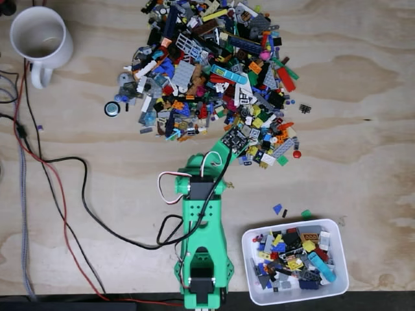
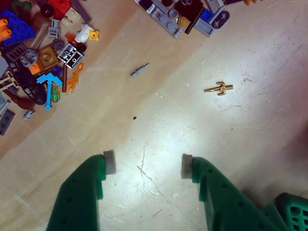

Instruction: Find the closest Lego and put it in the bin.

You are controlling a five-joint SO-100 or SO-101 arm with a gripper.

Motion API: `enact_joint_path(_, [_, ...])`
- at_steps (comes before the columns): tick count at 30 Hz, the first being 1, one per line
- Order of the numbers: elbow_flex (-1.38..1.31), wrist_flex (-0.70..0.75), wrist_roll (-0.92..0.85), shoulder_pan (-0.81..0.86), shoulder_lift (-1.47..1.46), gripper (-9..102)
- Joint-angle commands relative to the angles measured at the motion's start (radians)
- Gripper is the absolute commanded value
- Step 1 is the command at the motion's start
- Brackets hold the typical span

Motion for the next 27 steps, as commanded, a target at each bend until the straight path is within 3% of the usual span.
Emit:
enact_joint_path(1, [0.046, -0.083, -0.005, 0.078, 0.072, 19])
enact_joint_path(16, [0.071, -0.129, -0.008, 0.104, 0.058, 20])
enact_joint_path(17, [0.112, -0.173, 0.003, 0.097, 0.06, 20])
enact_joint_path(23, [0.551, -0.753, 0.106, 0.028, 0.156, 21])
enact_joint_path(27, [0.604, -0.977, 0.195, -0.009, 0.069, 20])
